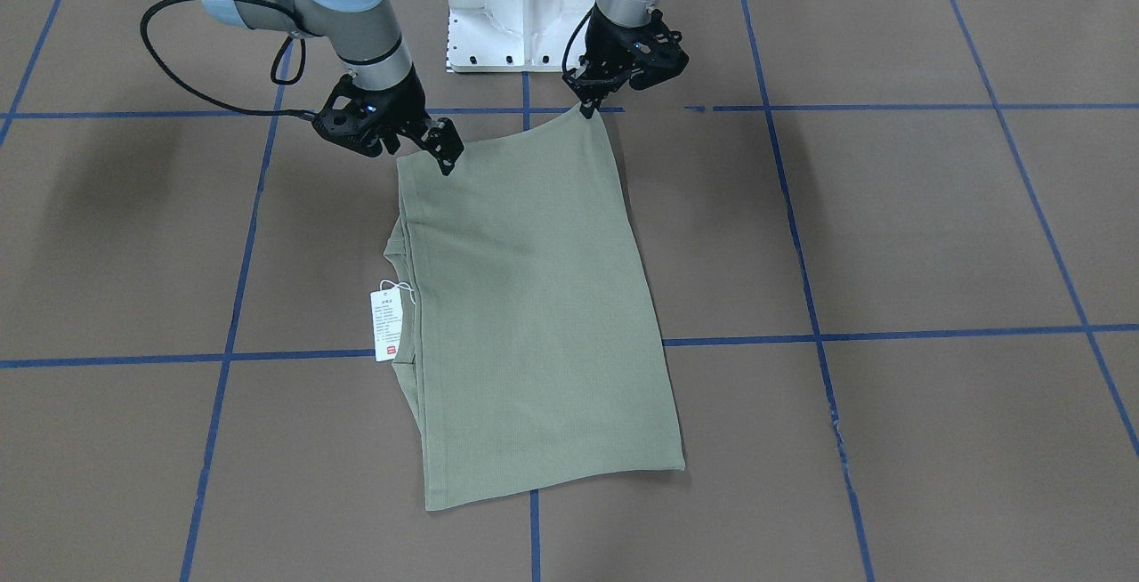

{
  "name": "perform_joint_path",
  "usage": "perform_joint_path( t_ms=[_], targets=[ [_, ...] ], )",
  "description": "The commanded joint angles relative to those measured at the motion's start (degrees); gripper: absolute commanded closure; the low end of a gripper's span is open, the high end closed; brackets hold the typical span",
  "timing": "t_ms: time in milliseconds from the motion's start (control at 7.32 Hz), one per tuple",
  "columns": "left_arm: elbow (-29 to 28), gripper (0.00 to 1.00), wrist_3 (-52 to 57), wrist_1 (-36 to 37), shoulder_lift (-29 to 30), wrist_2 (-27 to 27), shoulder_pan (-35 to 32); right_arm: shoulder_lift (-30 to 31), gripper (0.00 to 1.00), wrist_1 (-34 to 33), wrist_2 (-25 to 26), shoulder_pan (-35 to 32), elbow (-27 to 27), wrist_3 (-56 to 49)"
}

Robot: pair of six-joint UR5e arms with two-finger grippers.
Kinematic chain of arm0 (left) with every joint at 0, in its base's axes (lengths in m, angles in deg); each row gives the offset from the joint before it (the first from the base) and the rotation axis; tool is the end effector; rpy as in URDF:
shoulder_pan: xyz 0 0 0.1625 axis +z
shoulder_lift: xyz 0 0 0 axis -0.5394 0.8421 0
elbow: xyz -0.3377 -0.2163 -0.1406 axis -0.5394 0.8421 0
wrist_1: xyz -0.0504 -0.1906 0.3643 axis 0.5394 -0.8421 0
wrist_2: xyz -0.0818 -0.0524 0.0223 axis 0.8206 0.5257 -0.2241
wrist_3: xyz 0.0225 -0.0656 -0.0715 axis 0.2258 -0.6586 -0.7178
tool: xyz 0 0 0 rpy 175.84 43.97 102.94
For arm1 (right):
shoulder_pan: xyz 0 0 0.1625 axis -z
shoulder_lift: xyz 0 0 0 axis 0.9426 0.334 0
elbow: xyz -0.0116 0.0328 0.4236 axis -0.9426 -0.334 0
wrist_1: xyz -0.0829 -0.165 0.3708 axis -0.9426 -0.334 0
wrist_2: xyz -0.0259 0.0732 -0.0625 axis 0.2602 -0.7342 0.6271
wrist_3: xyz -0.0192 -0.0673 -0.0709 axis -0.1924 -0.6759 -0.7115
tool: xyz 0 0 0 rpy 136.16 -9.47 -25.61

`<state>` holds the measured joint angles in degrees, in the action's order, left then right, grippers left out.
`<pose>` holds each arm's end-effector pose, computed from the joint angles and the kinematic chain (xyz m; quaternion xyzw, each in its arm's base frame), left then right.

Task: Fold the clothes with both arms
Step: 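Grasp the near edge corners with both grippers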

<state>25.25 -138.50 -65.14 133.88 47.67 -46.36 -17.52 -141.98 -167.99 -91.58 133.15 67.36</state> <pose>0.5335 -0.2583 0.2303 -0.0877 0.4719 -0.2737 0.8335 -0.5128 -0.3183 0.2876 -0.0840 -0.4034 0.2627 0.8725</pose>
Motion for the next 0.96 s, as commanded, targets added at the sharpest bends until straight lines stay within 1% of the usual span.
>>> perform_joint_path(
  t_ms=[0,410,547,820],
  targets=[
    [0.89,1.00,0.11,0.15,0.04,0.51,-0.08,-0.38,0.00,-3.85,1.73,3.60,0.00,3.64],
    [1.16,1.00,0.11,0.15,0.22,0.78,-0.17,-0.11,0.00,-4.21,1.99,4.31,-0.18,3.64],
    [1.16,1.00,0.11,0.15,0.22,0.69,-0.17,-0.63,0.00,-3.95,3.04,4.48,-0.62,3.64],
    [1.16,1.00,0.02,0.15,0.22,0.69,-0.26,-1.78,0.00,-3.51,3.48,3.78,-0.97,3.64]
  ],
)
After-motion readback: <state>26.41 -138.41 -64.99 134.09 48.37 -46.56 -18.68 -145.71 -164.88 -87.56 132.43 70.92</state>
